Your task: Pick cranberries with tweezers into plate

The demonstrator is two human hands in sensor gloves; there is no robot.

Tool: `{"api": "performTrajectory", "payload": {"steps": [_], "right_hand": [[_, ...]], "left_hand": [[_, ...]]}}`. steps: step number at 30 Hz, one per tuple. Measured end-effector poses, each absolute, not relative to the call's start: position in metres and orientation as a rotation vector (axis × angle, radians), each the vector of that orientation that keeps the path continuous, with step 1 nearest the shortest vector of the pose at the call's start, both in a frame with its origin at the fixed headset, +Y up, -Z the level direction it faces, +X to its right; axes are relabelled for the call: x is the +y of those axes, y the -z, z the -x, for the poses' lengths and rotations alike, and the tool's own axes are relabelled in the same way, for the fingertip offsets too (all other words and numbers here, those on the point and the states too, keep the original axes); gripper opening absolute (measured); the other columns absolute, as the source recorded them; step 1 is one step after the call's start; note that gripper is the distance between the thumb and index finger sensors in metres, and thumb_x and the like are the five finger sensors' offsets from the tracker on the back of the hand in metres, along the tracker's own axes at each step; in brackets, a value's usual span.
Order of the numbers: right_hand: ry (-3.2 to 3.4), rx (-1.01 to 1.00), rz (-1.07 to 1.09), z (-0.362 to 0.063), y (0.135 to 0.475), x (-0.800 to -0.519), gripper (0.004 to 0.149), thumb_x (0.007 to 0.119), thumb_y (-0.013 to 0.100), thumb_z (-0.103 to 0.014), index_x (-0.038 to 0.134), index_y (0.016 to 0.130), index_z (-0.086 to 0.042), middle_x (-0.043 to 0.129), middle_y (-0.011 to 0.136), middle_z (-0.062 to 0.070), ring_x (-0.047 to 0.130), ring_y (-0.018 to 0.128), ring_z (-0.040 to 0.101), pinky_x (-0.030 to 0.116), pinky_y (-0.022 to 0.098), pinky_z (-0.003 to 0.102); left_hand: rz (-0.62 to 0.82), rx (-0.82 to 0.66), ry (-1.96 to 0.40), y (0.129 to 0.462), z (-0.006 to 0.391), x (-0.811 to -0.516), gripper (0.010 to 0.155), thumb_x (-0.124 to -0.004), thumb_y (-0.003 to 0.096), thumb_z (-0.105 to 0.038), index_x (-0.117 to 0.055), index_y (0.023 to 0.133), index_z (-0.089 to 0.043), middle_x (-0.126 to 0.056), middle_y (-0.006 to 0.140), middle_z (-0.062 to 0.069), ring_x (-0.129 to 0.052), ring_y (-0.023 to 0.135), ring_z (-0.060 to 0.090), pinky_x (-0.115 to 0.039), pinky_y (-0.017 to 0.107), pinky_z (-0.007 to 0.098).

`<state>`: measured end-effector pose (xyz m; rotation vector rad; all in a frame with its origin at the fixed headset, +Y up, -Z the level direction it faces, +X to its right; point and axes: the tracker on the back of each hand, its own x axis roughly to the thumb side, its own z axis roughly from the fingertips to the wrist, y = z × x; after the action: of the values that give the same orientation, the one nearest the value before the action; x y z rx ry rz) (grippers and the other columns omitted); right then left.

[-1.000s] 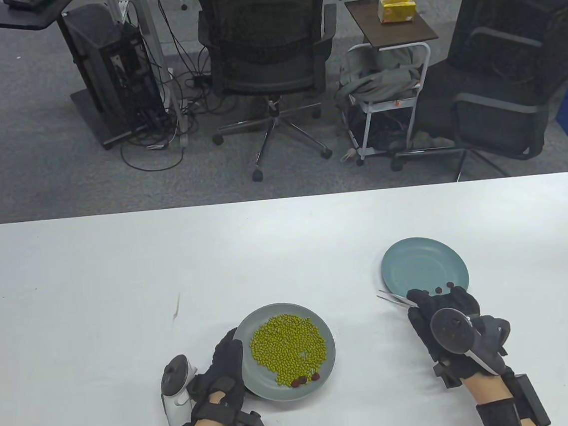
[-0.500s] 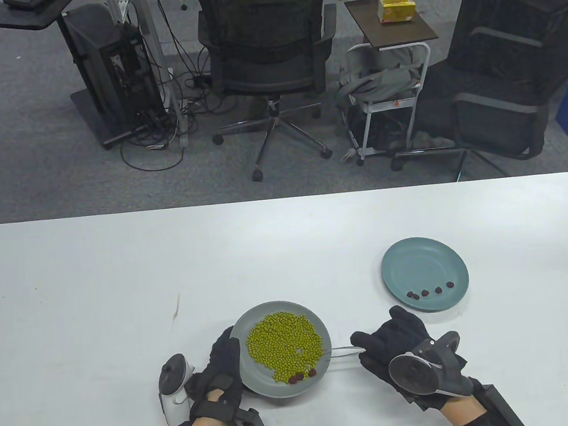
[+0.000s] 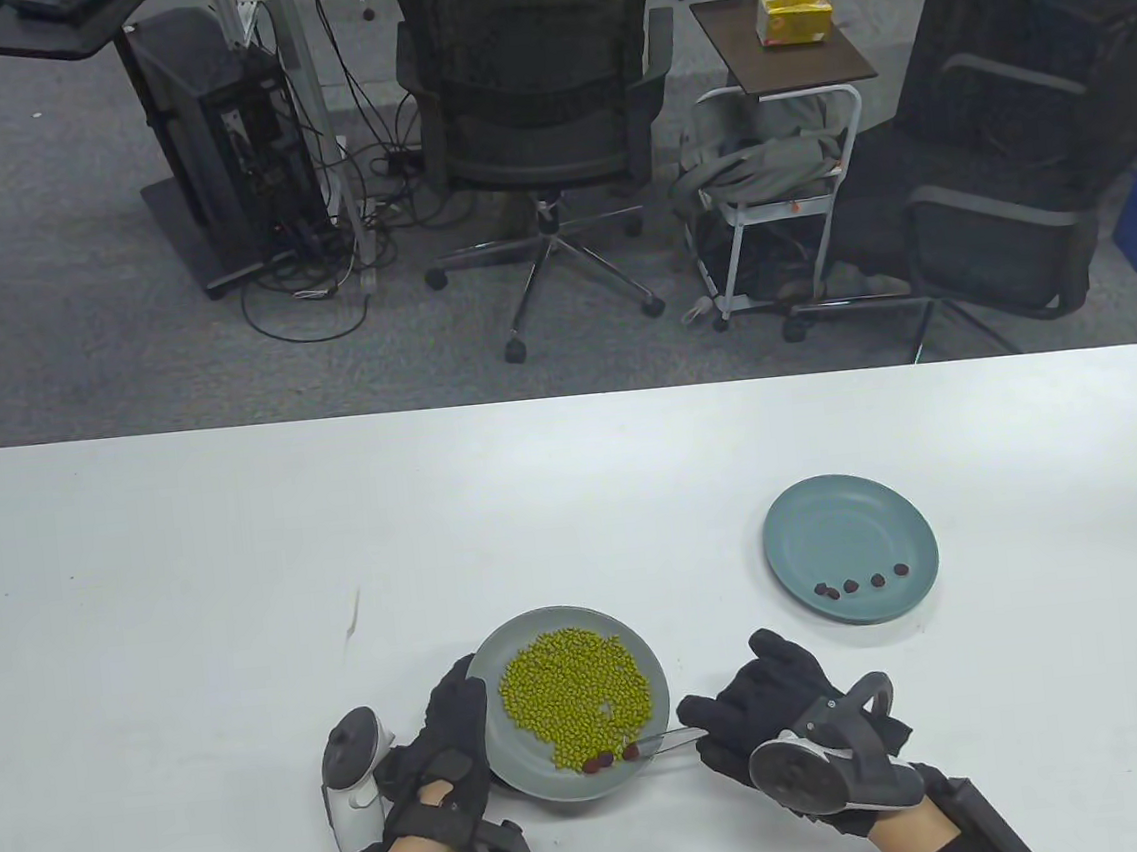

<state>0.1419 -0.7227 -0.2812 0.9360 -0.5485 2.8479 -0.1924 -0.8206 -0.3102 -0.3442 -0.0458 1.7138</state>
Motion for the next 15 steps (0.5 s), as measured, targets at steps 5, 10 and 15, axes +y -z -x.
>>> {"api": "performTrajectory", "payload": {"steps": [5, 10, 15], "right_hand": [[-2.843, -0.564, -0.978, -0.1369, 0.2781, -0.7225, 0.045, 0.074, 0.033, -0.056, 0.083, 0.074, -0.04, 0.091, 0.052, -0.018, 0.09, 0.063, 0.011, 0.051, 0.075, 0.046], [-2.836, -0.58, -0.984, -0.1361, 0.2772, -0.7226, 0.044, 0.075, 0.033, -0.054, 0.085, 0.073, -0.038, 0.091, 0.051, -0.017, 0.091, 0.061, 0.011, 0.051, 0.075, 0.046], [-2.8, -0.586, -0.932, -0.1406, 0.2791, -0.7208, 0.045, 0.074, 0.034, -0.054, 0.085, 0.074, -0.038, 0.091, 0.051, -0.018, 0.091, 0.061, 0.01, 0.051, 0.075, 0.046]], "left_hand": [[0.346, -0.052, -1.705, 0.31, 0.1915, -0.8211, 0.064, -0.057, 0.0534, -0.053, -0.032, 0.103, -0.023, -0.065, 0.094, 0.006, -0.104, 0.045, 0.026, -0.09, 0.027, 0.033], [0.347, -0.052, -1.701, 0.3099, 0.1904, -0.8213, 0.064, -0.057, 0.0532, -0.053, -0.032, 0.103, -0.023, -0.065, 0.094, 0.006, -0.104, 0.045, 0.026, -0.09, 0.027, 0.033], [0.347, -0.052, -1.706, 0.3096, 0.1898, -0.8212, 0.063, -0.057, 0.0533, -0.052, -0.032, 0.103, -0.023, -0.065, 0.094, 0.006, -0.104, 0.045, 0.026, -0.09, 0.027, 0.033]]}}
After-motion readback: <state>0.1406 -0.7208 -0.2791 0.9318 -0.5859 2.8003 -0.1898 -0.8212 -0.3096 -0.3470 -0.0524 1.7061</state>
